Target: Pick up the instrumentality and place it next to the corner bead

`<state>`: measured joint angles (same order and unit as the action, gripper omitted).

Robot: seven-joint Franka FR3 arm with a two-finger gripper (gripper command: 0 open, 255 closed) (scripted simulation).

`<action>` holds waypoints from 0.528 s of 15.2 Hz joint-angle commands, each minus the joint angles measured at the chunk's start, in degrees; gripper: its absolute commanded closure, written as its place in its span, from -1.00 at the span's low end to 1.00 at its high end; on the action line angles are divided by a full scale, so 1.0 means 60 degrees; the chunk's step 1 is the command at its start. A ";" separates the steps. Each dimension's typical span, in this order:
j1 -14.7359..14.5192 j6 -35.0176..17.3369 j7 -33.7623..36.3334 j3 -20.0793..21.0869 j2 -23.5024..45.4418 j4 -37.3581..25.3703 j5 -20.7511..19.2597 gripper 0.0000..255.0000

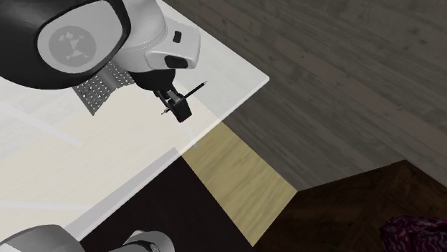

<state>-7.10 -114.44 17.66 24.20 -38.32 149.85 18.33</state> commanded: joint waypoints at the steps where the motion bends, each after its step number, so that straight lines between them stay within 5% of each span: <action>1: -0.0124 -0.0534 0.0387 0.0468 0.0453 0.0095 0.0258 -1.00; 8: -0.0187 -0.2107 0.1482 0.1795 0.2212 -0.0037 0.0573 -1.00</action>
<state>-8.49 -125.75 25.93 34.13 -26.66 149.93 21.88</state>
